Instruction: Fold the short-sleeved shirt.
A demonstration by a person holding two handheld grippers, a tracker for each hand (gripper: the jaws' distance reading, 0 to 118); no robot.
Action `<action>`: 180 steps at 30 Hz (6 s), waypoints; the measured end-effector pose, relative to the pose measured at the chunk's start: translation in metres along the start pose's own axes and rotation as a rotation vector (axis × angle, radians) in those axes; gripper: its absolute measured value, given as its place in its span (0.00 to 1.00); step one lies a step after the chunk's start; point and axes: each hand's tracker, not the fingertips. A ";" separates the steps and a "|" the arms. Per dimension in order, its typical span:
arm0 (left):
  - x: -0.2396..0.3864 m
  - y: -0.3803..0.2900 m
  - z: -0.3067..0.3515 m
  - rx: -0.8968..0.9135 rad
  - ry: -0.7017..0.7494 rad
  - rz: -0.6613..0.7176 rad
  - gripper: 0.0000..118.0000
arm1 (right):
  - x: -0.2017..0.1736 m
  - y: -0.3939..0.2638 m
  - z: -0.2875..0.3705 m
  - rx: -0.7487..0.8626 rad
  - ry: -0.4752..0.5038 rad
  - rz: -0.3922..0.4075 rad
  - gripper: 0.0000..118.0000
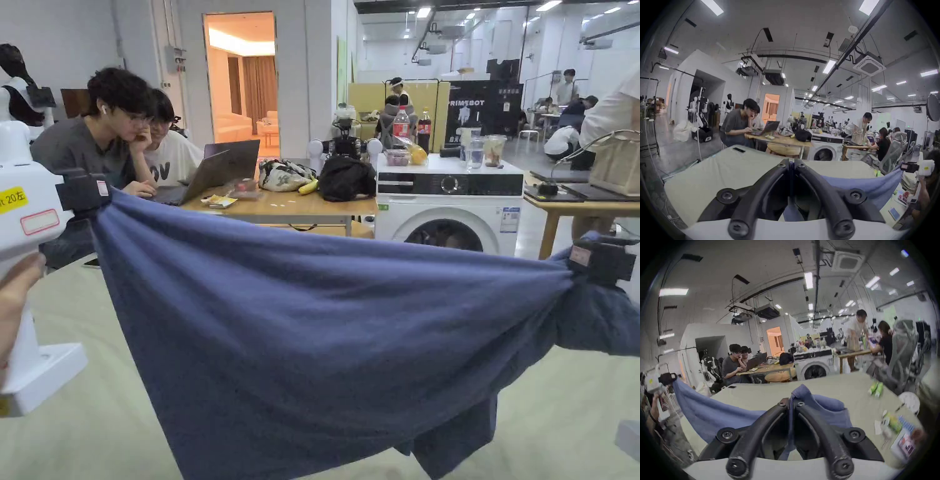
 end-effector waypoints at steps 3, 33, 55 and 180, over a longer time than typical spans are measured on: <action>0.003 0.016 -0.023 0.009 0.013 -0.015 0.00 | -0.006 0.034 -0.025 0.020 -0.006 0.032 0.01; -0.006 -0.058 -0.152 -0.183 0.027 0.037 0.00 | 0.013 0.033 -0.185 -0.124 -0.072 0.045 0.01; -0.062 -0.305 0.108 -0.562 -0.016 0.092 0.00 | 0.085 -0.248 0.066 -0.607 -0.047 -0.151 0.00; 0.068 0.150 -0.189 0.048 0.093 -0.134 0.02 | -0.018 0.261 -0.131 0.214 -0.239 0.226 0.00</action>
